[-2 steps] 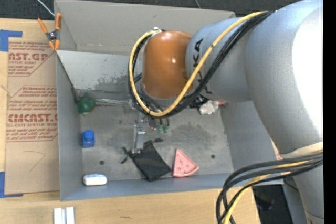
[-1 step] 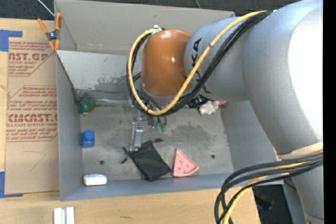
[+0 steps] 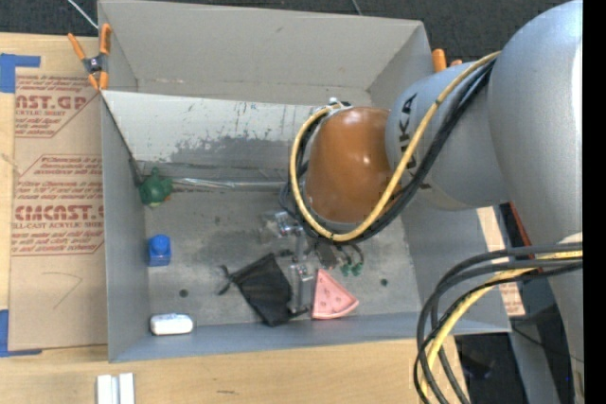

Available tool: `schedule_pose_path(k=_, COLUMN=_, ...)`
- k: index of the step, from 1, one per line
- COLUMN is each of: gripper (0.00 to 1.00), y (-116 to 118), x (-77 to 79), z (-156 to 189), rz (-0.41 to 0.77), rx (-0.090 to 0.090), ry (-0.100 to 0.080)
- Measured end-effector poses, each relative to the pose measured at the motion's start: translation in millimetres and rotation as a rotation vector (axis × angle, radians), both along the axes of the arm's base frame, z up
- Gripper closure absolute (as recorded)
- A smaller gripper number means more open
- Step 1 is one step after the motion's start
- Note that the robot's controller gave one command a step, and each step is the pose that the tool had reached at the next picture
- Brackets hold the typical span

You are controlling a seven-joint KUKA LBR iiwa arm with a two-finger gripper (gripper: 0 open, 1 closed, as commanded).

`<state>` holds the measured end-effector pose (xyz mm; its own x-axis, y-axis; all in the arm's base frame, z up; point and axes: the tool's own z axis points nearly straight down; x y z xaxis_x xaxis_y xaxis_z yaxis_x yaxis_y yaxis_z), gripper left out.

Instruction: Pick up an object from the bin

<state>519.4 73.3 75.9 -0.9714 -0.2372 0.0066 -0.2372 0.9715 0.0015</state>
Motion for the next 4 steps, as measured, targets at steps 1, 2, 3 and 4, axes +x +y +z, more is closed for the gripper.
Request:
schedule_pose_path(k=1, gripper=0.00, y=29, x=-19.4, z=-6, rz=-0.076, rx=0.004, ry=-0.005)
schedule_pose_path(k=2, gripper=1.00, y=8, x=-28.0, z=-6, rz=0.540, rx=0.005, ry=0.001)
schedule_pose_path(k=3, gripper=1.00, y=8, x=-28.0, z=-6, rz=0.540, rx=0.006, ry=0.001)
schedule_pose_path(k=4, gripper=1.00, y=5, x=-26.0, z=-6, rz=0.542, rx=0.008, ry=0.001)
